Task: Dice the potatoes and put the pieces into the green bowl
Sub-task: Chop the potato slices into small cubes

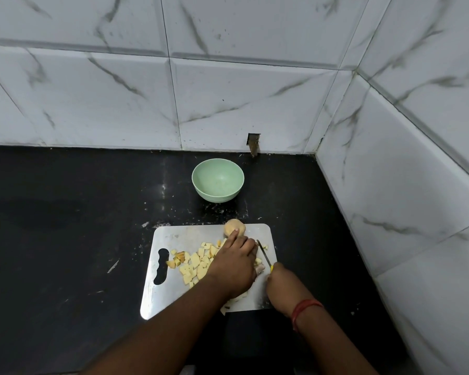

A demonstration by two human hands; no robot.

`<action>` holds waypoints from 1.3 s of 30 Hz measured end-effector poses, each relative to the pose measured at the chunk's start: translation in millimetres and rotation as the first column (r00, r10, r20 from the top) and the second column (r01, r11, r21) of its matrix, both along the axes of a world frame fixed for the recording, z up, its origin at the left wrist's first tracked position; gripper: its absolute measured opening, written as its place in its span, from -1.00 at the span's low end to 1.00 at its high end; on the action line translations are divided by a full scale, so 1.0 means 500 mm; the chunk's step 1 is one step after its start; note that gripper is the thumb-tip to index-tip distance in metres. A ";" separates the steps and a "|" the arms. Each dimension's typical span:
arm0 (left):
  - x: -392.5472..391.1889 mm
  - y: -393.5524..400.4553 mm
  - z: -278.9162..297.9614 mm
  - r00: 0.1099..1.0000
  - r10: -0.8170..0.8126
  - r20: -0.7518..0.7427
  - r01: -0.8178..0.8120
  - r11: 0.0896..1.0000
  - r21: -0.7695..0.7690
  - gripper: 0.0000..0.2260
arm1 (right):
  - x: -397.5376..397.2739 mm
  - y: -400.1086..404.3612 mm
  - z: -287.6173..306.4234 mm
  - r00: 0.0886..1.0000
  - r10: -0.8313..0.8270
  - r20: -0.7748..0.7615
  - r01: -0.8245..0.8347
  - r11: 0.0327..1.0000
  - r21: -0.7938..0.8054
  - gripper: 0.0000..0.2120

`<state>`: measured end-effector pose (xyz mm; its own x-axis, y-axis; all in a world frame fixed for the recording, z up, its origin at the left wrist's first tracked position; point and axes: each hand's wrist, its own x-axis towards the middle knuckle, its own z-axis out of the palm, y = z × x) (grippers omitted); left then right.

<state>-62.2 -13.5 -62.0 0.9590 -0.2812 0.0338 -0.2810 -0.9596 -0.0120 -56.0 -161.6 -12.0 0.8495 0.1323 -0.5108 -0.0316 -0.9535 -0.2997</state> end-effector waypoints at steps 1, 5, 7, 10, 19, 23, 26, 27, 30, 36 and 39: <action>-0.002 0.004 0.001 1.000 -0.011 -0.002 0.011 1.000 -0.009 -0.39 | 0.000 0.001 0.000 1.000 0.002 0.000 -0.002 1.000 -0.002 -0.73; -0.014 0.020 -0.004 0.999 -0.037 0.001 0.037 0.999 -0.023 -0.40 | -0.001 0.001 -0.002 1.000 0.010 -0.008 -0.010 1.000 -0.008 -0.73; -0.015 0.021 -0.011 0.999 -0.037 0.005 0.037 0.999 -0.018 -0.37 | 0.000 0.001 -0.005 1.000 0.017 -0.009 -0.017 1.000 -0.013 -0.73; -0.009 0.016 -0.010 1.000 -0.011 0.008 0.011 0.999 -0.030 -0.34 | 0.000 0.002 -0.006 0.999 0.031 -0.009 -0.031 0.999 -0.030 -0.74; -0.010 0.013 -0.006 1.000 -0.015 0.021 0.015 1.000 0.002 -0.32 | 0.004 0.010 -0.010 0.998 0.055 -0.015 -0.056 0.992 -0.109 -0.69; -0.010 0.013 -0.006 1.000 -0.013 0.012 0.012 1.000 0.020 -0.32 | 0.006 0.010 -0.009 0.999 0.045 -0.022 -0.047 0.994 -0.097 -0.69; -0.009 0.015 -0.006 1.000 -0.017 0.009 0.017 0.999 0.035 -0.32 | 0.007 0.006 -0.007 0.999 0.028 -0.017 -0.030 0.997 -0.077 -0.70; -0.008 0.016 -0.006 1.000 -0.019 0.007 0.018 0.999 0.041 -0.33 | 0.007 0.006 -0.007 0.999 0.027 -0.019 -0.028 0.997 -0.076 -0.70; -0.008 0.016 -0.008 1.000 -0.020 0.003 0.019 0.999 0.047 -0.33 | 0.008 0.006 -0.012 1.000 0.023 -0.021 -0.025 0.996 -0.083 -0.68; -0.009 0.012 -0.006 1.000 0.000 0.020 0.000 0.999 0.037 -0.34 | 0.011 -0.001 -0.007 0.992 0.119 -0.030 -0.119 0.993 -0.024 -0.69; -0.006 0.007 -0.003 1.000 0.011 0.006 -0.012 0.998 0.059 -0.31 | 0.011 -0.004 -0.001 0.991 0.130 -0.032 -0.130 0.991 -0.002 -0.69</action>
<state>-65.4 -9.9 -63.7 0.9621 -0.2718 0.0231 -0.2696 -0.9604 -0.0701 -50.3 -163.8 -12.6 0.8083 0.2388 -0.5382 0.0833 -0.9513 -0.2969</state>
